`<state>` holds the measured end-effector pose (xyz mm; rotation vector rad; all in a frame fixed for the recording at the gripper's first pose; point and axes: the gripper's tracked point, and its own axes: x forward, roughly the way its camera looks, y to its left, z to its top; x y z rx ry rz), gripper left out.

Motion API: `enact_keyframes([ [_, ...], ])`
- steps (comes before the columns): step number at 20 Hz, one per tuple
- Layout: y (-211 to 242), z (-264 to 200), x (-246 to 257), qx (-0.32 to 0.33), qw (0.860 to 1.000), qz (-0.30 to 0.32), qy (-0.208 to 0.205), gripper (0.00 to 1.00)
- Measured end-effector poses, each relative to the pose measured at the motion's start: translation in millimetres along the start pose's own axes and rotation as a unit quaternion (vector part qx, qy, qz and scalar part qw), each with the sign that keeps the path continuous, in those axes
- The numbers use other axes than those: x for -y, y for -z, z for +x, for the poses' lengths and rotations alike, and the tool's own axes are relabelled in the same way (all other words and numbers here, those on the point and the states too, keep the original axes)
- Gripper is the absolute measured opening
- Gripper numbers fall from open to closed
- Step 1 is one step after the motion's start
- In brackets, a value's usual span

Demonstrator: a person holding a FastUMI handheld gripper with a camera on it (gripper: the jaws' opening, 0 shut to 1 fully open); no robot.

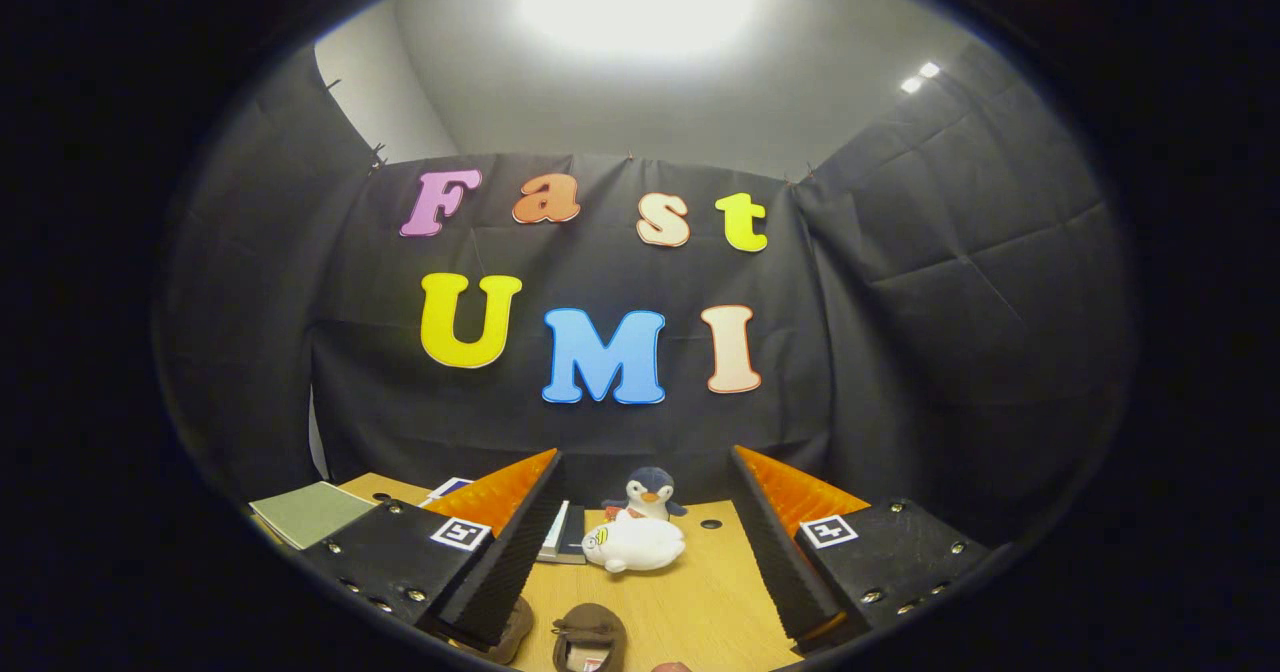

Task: Open the storage box then place both shoes into the box .Put the left shoe in first, then the right shoe, with the right side of both shoes facing outward in a uniform manner.

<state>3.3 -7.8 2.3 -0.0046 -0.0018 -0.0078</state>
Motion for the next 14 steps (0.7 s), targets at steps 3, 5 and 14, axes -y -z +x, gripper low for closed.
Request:
enact_keyframes([
  [3,0.3,-0.7,4.5,0.001,1.0,0.0,0.004,0.97],
  [5,-0.7,-2.3,6.6,0.003,1.0,0.005,0.005,0.97],
  [14,1.6,2.7,8.6,0.003,1.0,0.016,0.007,0.97],
])
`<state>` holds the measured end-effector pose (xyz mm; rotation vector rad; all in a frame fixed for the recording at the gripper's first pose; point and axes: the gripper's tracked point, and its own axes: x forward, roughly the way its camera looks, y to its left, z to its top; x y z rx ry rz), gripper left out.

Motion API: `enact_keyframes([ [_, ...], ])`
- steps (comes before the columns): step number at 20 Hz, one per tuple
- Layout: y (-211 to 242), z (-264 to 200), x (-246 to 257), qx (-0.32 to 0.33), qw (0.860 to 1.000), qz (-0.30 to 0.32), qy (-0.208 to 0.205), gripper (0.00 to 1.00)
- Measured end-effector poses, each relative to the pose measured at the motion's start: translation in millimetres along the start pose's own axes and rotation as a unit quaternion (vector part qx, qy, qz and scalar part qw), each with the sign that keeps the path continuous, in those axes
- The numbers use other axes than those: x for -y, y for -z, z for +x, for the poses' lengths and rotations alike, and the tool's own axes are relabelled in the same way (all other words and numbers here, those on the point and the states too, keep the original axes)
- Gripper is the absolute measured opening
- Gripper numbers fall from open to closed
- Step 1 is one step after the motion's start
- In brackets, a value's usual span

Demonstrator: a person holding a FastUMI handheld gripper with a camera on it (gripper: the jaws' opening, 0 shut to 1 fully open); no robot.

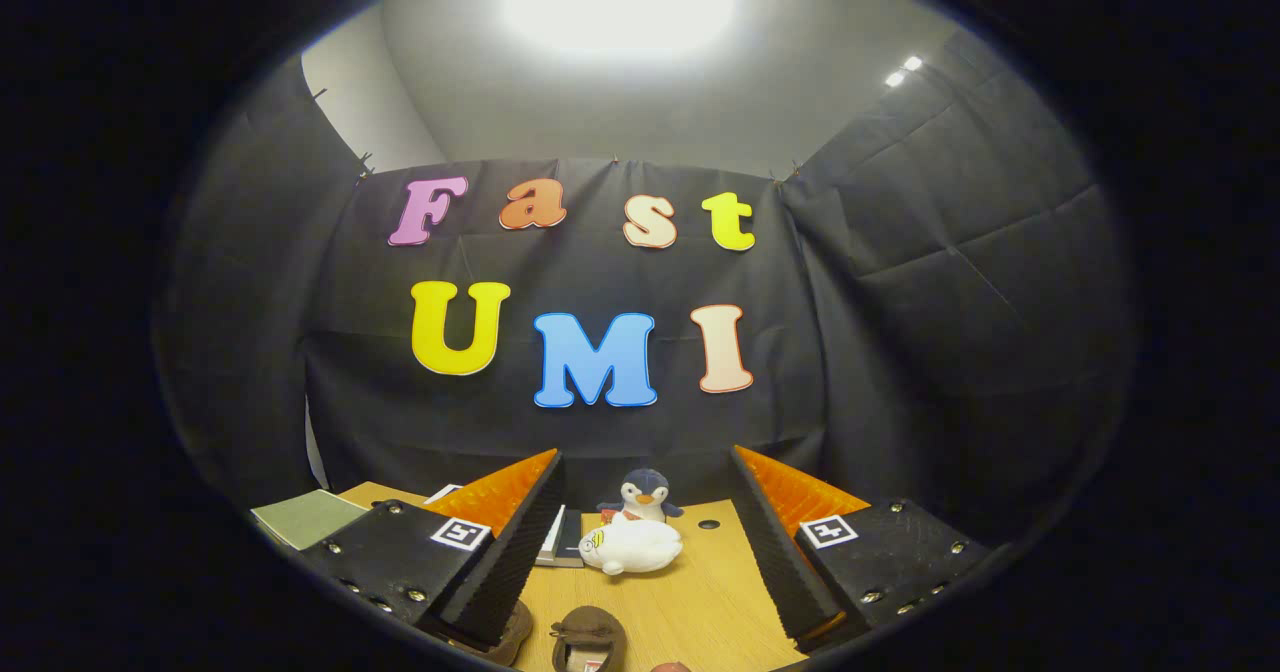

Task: Open the storage box then place both shoes into the box .Put the left shoe in first, then the right shoe, with the right side of both shoes facing outward in a uniform manner.

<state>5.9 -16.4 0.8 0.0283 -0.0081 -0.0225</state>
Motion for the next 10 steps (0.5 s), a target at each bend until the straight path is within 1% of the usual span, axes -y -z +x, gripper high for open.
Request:
enact_keyframes([
  [5,1,5,-13,0.005,1.0,0.001,-0.015,0.97],
  [10,17,5,-41,-0.01,0.999,0.01,-0.04,0.97],
])
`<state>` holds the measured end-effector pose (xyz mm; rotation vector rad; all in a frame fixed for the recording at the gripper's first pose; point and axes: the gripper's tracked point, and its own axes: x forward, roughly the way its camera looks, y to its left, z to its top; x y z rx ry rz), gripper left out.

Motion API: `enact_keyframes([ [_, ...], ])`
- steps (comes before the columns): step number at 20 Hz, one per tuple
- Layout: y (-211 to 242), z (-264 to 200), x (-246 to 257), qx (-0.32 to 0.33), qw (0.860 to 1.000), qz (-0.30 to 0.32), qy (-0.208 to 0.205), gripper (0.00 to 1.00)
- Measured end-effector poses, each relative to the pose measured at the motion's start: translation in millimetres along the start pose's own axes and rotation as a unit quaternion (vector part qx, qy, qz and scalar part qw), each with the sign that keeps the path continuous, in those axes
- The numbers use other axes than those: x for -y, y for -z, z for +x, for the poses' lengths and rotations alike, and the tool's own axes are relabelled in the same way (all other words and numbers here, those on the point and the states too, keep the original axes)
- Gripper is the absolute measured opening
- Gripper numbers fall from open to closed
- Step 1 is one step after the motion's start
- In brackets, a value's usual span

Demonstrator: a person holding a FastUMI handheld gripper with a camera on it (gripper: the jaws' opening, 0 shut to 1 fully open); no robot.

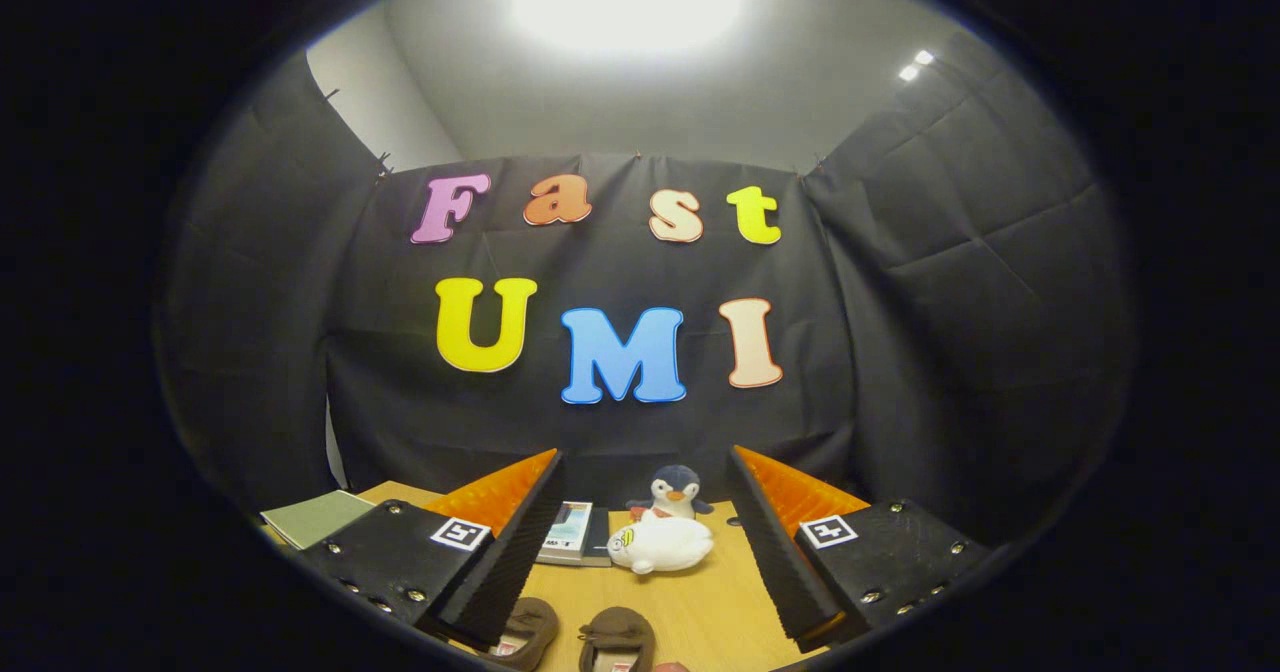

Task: Open the storage box then place both shoes into the box .Put the left shoe in first, then the right shoe, with the right side of both shoes facing outward in a uniform manner.

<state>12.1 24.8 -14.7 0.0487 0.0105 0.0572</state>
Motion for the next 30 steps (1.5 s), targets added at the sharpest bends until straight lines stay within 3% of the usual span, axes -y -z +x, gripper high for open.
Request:
enact_keyframes([
  [8,58,-2,-85,-0.06,0.994,0.044,-0.074,0.97],
  [16,121,-9,-159,-0.146,0.973,0.118,-0.138,0.97],
  [23,179,-28,-218,-0.263,0.91,0.258,-0.19,0.97],
  [30,216,-37,-244,-0.336,0.843,0.372,-0.196,0.94],
])
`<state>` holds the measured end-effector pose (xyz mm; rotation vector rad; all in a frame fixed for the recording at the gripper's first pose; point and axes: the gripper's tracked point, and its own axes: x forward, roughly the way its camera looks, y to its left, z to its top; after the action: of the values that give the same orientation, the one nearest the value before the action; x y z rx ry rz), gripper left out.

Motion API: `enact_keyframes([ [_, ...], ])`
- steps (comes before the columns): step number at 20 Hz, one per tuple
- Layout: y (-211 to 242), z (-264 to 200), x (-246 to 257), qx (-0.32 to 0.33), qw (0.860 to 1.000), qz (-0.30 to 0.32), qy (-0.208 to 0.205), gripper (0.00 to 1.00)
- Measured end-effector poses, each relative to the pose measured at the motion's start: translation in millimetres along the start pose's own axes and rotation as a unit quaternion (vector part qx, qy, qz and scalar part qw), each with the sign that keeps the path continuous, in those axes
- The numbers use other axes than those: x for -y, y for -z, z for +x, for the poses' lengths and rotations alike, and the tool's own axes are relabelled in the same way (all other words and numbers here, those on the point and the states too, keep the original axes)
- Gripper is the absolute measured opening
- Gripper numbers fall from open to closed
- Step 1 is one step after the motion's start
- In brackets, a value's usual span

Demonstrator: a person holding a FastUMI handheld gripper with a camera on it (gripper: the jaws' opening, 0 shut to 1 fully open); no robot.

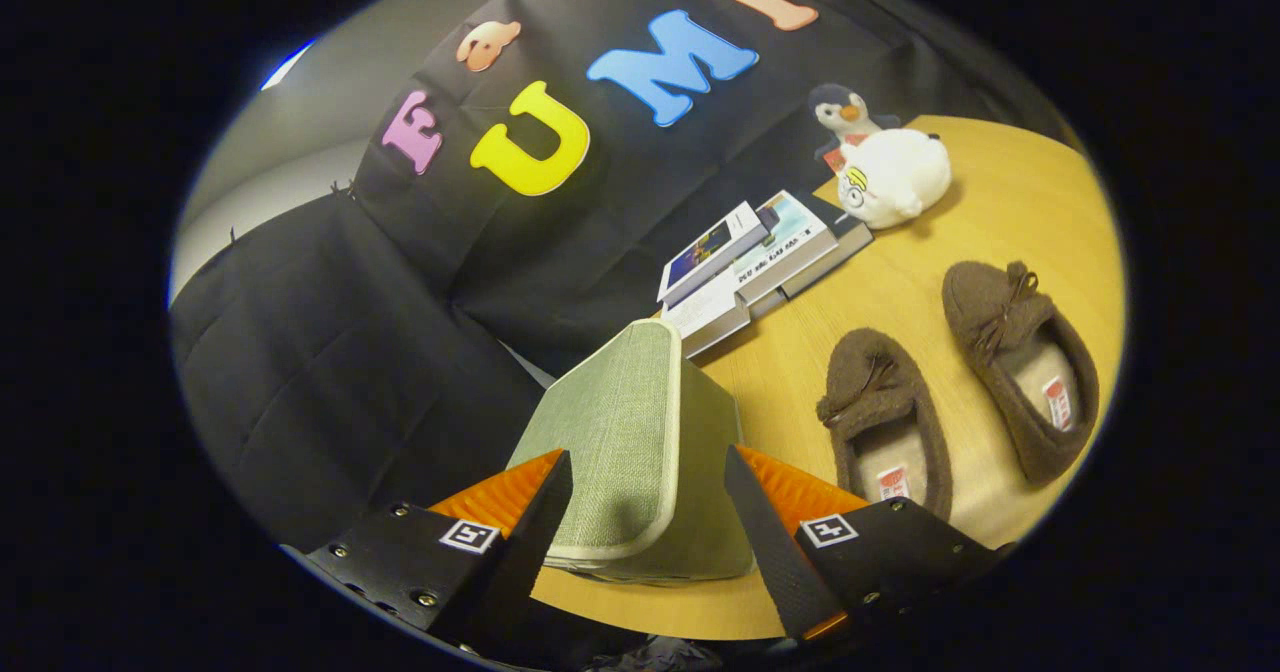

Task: Open the storage box then place both shoes into the box .Put the left shoe in first, then the right shoe, with the right side of both shoes facing outward in a uniform manner.

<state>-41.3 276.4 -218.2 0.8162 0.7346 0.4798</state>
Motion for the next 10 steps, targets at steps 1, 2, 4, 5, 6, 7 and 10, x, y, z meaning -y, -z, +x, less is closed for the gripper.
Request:
enact_keyframes([
  [1,3,0,-2,-0.003,1.0,0.016,-0.004,0.94],
  [2,4,1,-1,-0.008,0.999,0.031,-0.009,0.92],
  [4,16,5,-2,-0.025,0.997,0.064,-0.02,0.92],
  [5,22,8,-4,-0.039,0.995,0.083,-0.031,0.92],
  [6,27,11,-5,-0.05,0.993,0.102,-0.039,0.92],
  [7,32,13,-5,-0.06,0.99,0.123,-0.044,0.92],
  [10,39,18,-10,-0.08,0.98,0.175,-0.059,0.89],
])
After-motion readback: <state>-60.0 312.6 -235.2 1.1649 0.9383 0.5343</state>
